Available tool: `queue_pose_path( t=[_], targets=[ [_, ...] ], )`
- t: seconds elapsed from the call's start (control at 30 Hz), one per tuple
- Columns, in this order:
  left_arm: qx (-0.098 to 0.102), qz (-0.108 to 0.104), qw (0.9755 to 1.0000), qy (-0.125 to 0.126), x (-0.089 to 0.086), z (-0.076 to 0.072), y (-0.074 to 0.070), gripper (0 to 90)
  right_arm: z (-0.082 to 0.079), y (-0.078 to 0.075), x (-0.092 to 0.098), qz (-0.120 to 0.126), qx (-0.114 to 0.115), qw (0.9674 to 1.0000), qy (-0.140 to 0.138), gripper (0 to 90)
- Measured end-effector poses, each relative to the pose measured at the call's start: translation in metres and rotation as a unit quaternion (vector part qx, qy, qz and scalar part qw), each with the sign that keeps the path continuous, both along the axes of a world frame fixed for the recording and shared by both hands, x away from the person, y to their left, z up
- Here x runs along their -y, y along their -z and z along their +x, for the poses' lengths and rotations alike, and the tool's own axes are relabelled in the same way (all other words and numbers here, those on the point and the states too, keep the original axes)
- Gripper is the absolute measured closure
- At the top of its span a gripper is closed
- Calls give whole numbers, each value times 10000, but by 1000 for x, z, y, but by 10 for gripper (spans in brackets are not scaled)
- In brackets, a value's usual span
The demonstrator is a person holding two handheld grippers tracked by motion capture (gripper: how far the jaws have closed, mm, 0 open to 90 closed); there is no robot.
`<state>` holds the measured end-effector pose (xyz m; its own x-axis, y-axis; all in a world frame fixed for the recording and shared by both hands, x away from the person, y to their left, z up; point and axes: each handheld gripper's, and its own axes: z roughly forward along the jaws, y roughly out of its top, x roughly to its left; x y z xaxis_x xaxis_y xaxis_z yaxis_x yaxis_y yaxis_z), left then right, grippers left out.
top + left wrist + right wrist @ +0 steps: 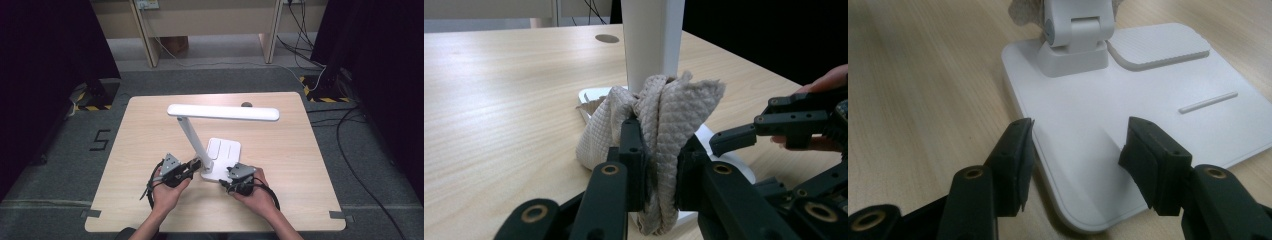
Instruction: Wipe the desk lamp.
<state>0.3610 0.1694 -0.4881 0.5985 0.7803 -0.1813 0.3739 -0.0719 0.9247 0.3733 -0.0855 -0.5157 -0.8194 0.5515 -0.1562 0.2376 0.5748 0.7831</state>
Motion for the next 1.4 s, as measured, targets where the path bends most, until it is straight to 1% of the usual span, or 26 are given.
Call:
queue_pose_path(
  t=[0.13, 0.17, 0.27, 0.43, 0.5, 0.53, 0.57, 0.6, 0.67, 0.73, 0.77, 0.83, 0.9, 0.97, 1.03, 1.07, 1.1, 1.17, 1.2, 1.27, 1.3, 1.33, 1.4],
  targets=[
    [-74, 51, 9999, 53, 1, 1, 5, 782, 0, 0, 0, -1, 2, 10000, -3, 458],
    [-94, 103, 9999, 76, 1, 1, 6, 781, 0, 0, 0, 0, 2, 10000, -5, 458],
    [-159, 66, 9997, 146, 0, 1, 9, 781, 0, 0, 0, 0, 2, 10000, -7, 458],
    [-245, 126, 9993, 267, -4, -3, 7, 782, 0, 0, 0, 17, -26, 10000, 25, 448],
    [-289, 127, 9990, 310, -7, -6, 5, 781, 0, -1, 1, 80, -95, 9999, 85, 433],
    [-310, 115, 9988, 364, -9, -8, 3, 780, 1, -2, 1, 121, -187, 9997, 110, 431],
    [-305, 94, 9987, 403, -12, -10, 2, 779, 0, -4, 2, 128, -288, 9994, 114, 428],
    [-332, 111, 9983, 459, -15, -13, 0, 778, -1, -8, 2, 185, -297, 9993, 97, 425],
    [-367, 126, 9978, 546, -21, -18, -2, 776, -3, -17, 3, 330, -237, 9992, 64, 423],
    [-398, 163, 9969, 655, -27, -22, -6, 777, -7, -30, 2, 452, -126, 9988, -100, 407],
    [-420, 171, 9965, 703, -30, -24, -8, 776, -8, -34, 1, 477, -79, 9987, -175, 399],
    [-477, 162, 9953, 828, -33, -28, -14, 775, -13, -44, -4, 524, -10, 9979, -383, 376],
    [-494, 207, 9937, 980, -32, -30, -19, 772, -17, -49, -11, 486, 49, 9968, -634, 343],
    [-474, 255, 9916, 1174, -28, -32, -24, 770, -19, -52, -20, 346, 88, 9954, -891, 311],
    [-449, 289, 9896, 1333, -25, -33, -27, 766, -20, -53, -25, 264, 125, 9940, -1055, 296],
    [-453, 313, 9885, 1408, -23, -34, -29, 764, -20, -54, -27, 212, 118, 9936, -1101, 287],
    [-467, 296, 9872, 1497, -21, -35, -30, 762, -20, -55, -29, 148, 167, 9929, -1165, 278],
    [-508, 297, 9838, 1691, -18, -35, -33, 761, -19, -56, -31, 86, 222, 9911, -1309, 261],
    [-519, 295, 9833, 1718, -16, -35, -33, 761, -20, -57, -32, 43, 228, 9903, -1373, 254],
    [-526, 298, 9811, 1837, -13, -36, -35, 761, -19, -57, -34, 18, 272, 9887, -1474, 248],
    [-545, 282, 9805, 1866, -12, -36, -36, 762, -20, -57, -34, 10, 266, 9883, -1500, 248],
    [-538, 238, 9803, 1886, -11, -37, -37, 765, -20, -57, -35, 3, 258, 9882, -1510, 251],
    [-504, 275, 9796, 1926, -9, -37, -38, 772, -20, -56, -34, -1, 273, 9872, -1574, 290]
  ],
)
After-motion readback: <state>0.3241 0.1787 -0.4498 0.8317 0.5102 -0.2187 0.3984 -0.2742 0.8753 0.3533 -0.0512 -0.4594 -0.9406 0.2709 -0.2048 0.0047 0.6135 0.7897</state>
